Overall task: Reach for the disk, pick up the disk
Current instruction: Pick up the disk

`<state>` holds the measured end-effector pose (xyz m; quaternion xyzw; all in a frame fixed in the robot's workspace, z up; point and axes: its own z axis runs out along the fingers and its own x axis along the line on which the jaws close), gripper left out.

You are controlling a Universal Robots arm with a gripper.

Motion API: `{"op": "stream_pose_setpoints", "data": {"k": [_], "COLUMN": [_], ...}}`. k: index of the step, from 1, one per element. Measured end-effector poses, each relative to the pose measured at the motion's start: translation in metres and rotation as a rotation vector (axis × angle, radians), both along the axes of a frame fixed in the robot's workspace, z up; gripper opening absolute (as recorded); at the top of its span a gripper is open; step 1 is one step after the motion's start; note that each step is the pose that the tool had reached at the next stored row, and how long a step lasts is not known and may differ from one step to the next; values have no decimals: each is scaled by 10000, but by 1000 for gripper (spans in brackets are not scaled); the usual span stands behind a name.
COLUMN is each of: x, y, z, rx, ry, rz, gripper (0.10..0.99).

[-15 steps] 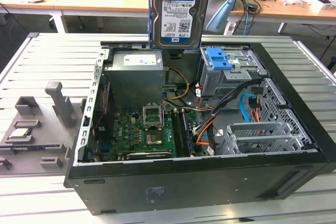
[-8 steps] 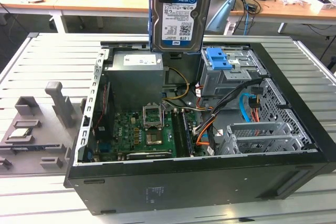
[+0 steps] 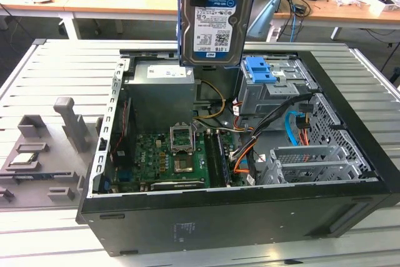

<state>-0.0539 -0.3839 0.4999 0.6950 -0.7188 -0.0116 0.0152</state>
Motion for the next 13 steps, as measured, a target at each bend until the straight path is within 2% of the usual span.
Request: {"op": "stream_pose_setpoints", "data": {"k": [13], "x": [12], "y": [-221], "z": [0], "rx": [0], "ry": [0], "rz": [1], "gripper": [369]}}
